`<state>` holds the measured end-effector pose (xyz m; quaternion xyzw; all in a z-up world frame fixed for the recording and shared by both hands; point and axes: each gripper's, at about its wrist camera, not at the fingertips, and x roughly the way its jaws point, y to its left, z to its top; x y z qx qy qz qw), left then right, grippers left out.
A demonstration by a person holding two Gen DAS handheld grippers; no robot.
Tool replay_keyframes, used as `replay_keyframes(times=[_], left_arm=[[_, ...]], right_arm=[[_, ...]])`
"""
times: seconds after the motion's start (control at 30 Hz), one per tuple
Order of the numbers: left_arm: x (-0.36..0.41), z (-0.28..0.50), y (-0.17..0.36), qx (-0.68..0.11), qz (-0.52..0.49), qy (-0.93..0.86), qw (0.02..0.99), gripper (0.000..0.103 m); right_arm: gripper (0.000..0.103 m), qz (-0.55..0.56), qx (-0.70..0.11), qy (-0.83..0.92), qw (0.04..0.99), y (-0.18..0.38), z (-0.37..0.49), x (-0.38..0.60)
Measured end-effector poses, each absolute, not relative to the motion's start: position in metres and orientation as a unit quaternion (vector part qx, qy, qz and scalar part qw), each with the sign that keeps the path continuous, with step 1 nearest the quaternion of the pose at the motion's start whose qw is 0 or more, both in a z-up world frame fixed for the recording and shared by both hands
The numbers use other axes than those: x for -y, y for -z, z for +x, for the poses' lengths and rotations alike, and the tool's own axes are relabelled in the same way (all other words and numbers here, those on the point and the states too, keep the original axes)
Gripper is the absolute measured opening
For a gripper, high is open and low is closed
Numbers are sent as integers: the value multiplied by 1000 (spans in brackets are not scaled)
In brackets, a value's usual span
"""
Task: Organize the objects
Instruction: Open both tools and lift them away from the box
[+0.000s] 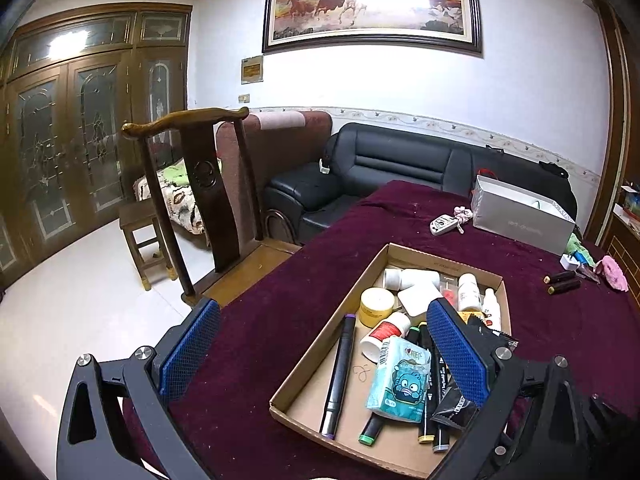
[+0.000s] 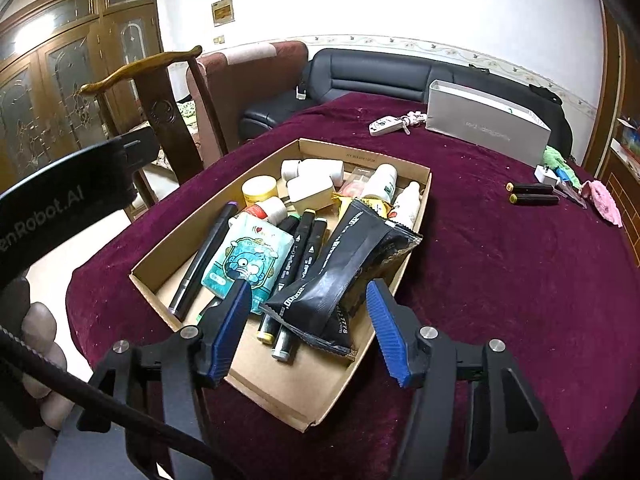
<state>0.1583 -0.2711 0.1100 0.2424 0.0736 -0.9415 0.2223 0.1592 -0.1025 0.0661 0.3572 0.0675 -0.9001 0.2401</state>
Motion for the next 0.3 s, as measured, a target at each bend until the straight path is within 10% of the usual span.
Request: replay_keyframes(times=[0.3], left_arm=[[269, 153, -105, -70, 263, 934, 230, 101]], right_arm=[[59, 361, -61, 900, 238, -67, 157, 98]])
